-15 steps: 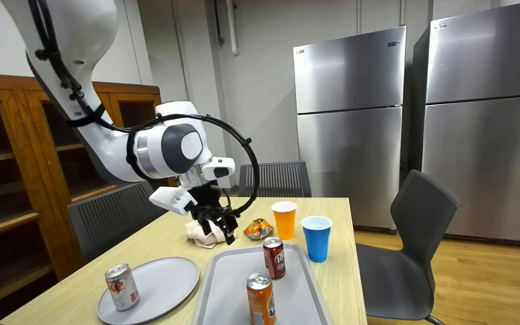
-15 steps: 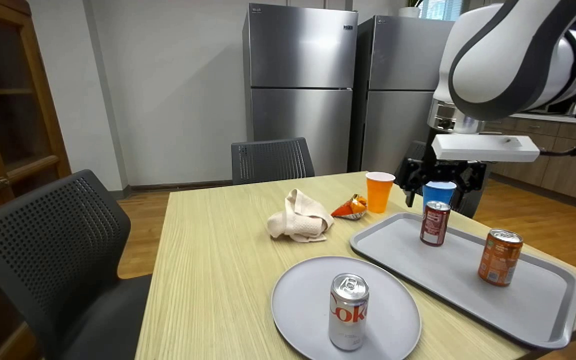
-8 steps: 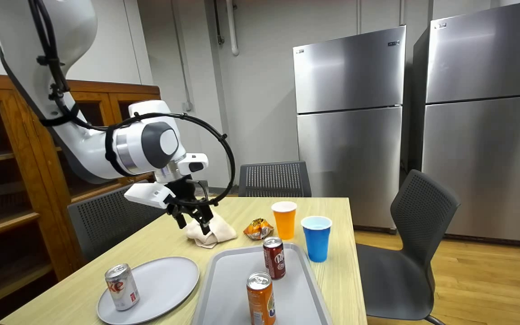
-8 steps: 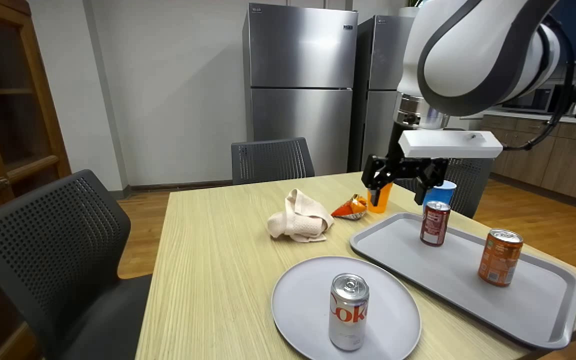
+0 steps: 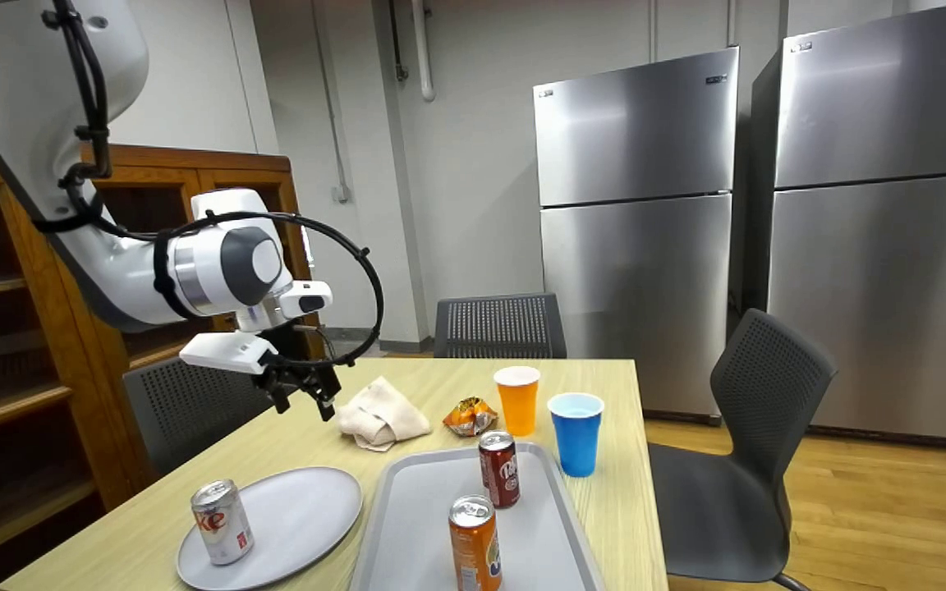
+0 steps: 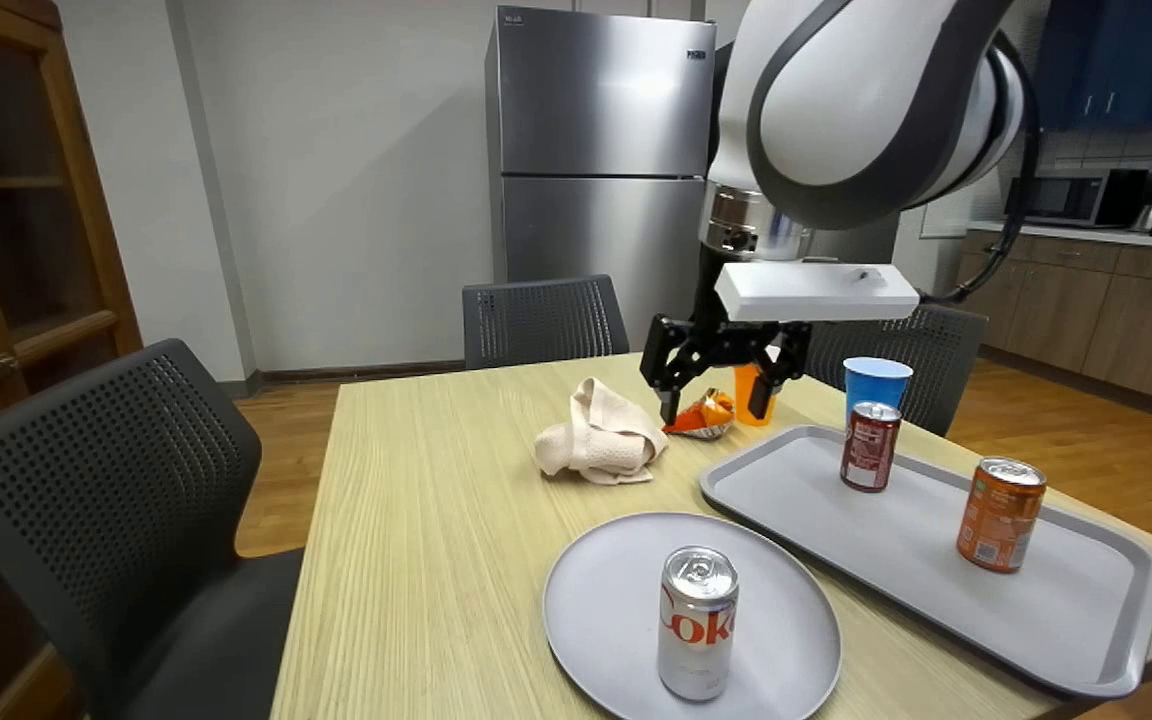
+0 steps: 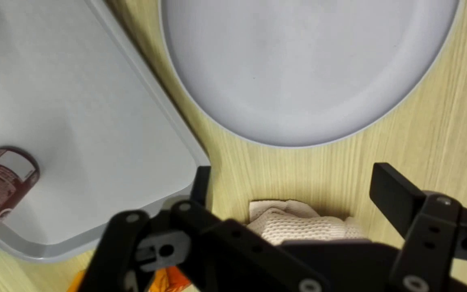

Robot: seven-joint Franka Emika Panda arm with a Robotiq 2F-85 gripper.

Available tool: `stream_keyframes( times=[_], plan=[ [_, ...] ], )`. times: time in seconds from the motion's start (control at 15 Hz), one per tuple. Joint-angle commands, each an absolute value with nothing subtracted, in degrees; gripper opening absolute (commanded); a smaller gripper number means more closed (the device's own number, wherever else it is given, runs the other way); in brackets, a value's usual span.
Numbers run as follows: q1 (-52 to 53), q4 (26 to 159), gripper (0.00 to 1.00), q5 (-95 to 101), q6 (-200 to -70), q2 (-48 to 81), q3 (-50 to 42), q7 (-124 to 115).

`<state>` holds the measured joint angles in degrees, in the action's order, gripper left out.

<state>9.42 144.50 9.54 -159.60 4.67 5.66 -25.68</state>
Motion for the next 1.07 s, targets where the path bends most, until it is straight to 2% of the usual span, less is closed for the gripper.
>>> stream_keyframes(
  times=[0.0, 1.0],
  plan=[
    [11.18, 140.68, 1.00, 6.90, -156.25, 7.47, 7.66, -22.59],
    [16.15, 136.19, 1.00, 6.28, -151.30, 14.26, 9.05, -18.78]
  ],
)
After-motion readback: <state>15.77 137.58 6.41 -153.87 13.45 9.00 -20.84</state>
